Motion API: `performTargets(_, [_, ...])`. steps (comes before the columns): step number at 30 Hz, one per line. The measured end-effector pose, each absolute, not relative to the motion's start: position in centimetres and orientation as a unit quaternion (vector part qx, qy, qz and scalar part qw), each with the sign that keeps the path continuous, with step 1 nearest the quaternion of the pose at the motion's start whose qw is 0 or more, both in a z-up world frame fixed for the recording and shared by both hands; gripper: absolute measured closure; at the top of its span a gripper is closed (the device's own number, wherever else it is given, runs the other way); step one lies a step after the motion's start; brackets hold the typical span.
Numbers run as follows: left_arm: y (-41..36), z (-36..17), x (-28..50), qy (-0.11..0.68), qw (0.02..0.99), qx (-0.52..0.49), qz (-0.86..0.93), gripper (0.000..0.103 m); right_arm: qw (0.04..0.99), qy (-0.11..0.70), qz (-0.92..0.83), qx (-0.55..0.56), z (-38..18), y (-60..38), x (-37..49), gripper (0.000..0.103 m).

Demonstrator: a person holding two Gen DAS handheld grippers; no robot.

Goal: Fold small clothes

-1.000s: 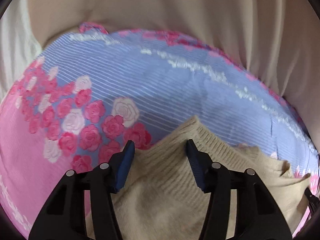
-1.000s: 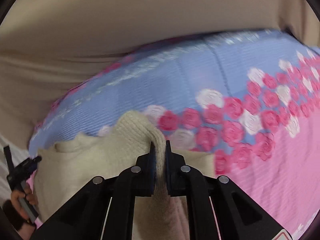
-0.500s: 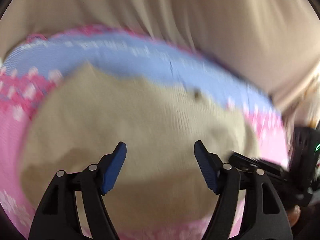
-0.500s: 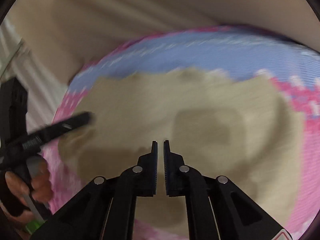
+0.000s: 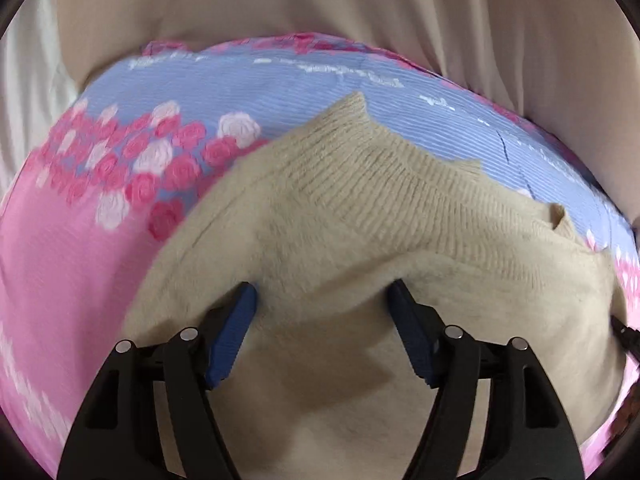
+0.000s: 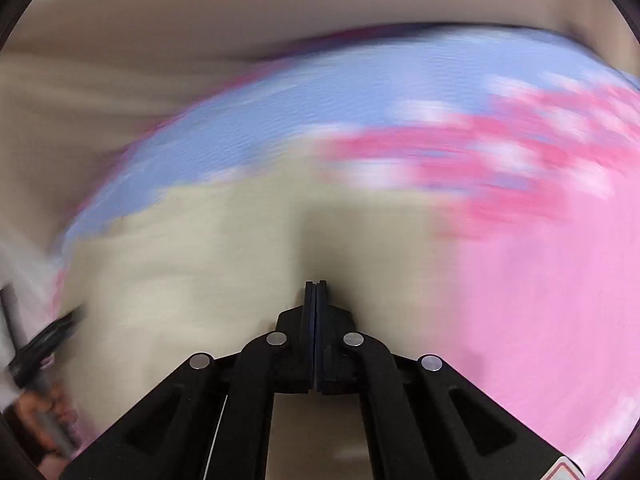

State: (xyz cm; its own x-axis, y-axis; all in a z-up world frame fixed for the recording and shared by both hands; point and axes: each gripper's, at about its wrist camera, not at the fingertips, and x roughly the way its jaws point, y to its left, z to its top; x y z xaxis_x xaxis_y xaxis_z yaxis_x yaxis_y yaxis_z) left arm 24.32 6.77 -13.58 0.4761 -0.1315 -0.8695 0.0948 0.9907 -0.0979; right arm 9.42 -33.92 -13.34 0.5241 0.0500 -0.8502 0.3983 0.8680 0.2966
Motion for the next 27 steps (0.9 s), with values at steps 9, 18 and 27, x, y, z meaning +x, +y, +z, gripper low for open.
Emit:
performTargets(9, [6.4, -9.5, 21.3, 0.497, 0.864, -0.04, -0.074, 0.024, 0.848, 0.493, -0.035, 0.19, -10.2, -29.6, 4.0, 0.093])
performTargets(18, [12.0, -9.7, 16.8, 0.505, 0.853, -0.13, -0.031, 0.013, 0.842, 0.469, -0.117, 0.241, -9.8, -33.3, -1.8, 0.035])
performTargets(27, [18.2, -14.1, 13.7, 0.536, 0.795, -0.28, 0.045, 0.014, 0.792, 0.482, -0.058, 0.37, -15.6, -33.5, -1.9, 0.053])
